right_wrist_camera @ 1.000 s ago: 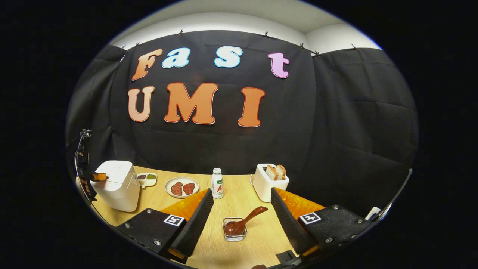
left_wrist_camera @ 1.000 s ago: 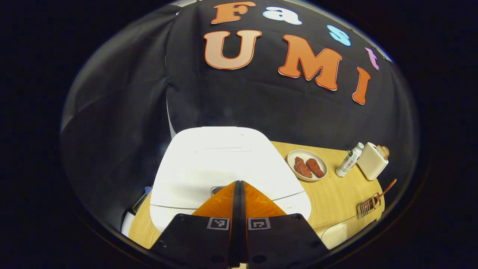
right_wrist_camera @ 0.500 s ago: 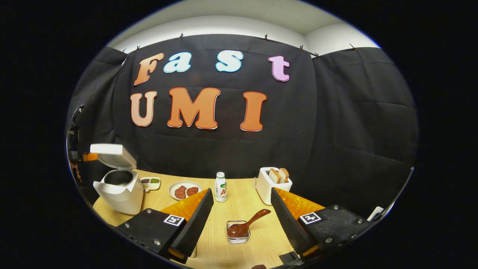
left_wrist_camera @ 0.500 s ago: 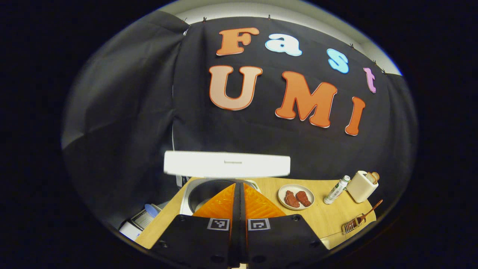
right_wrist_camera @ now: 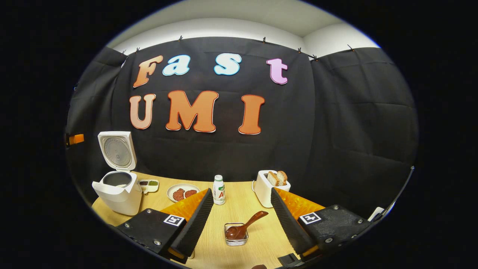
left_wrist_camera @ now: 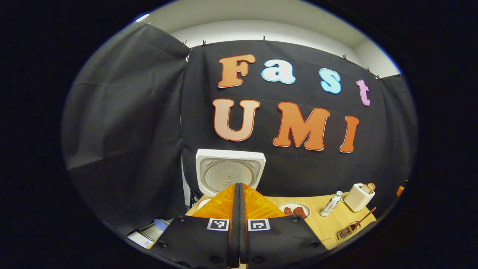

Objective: Close the left gripper, press the button to open the rice cooker; take a wooden spoon from the chopstick holder with the right hand, scoop a spoonful of rice and pour it into the rice cooker, then put the wooden spoon back into the chopstick holder.

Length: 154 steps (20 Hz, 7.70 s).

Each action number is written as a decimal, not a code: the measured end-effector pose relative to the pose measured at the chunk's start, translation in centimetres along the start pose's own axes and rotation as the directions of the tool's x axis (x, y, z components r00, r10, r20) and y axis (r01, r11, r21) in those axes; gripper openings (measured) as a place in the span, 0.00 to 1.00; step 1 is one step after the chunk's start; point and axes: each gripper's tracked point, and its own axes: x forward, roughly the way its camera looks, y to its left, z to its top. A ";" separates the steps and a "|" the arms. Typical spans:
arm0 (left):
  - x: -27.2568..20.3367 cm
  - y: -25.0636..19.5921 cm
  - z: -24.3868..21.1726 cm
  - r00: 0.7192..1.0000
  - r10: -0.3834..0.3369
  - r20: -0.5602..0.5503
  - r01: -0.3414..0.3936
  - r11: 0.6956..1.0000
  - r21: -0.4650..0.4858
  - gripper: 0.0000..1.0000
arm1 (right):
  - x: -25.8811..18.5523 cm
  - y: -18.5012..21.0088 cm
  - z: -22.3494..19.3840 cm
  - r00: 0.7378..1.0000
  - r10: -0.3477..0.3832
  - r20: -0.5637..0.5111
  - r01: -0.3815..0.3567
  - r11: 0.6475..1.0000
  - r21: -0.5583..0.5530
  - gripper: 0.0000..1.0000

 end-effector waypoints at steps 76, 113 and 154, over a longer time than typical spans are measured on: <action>-7.0 11.2 -3.1 0.993 0.115 -0.024 -0.116 0.993 -0.008 1.00 | 4.9 21.5 -15.8 0.891 0.419 -0.176 -0.428 0.904 -0.016 0.01; -7.7 10.1 -5.6 0.994 0.089 -0.064 -0.090 0.996 -0.023 1.00 | 2.4 22.7 -23.1 0.765 0.552 -0.333 -0.017 0.534 0.846 0.01; -2.6 13.0 -8.5 0.995 -0.003 -0.098 -0.007 0.996 -0.093 1.00 | 15.7 41.7 1.5 0.830 0.549 -0.102 -0.300 0.591 0.749 0.01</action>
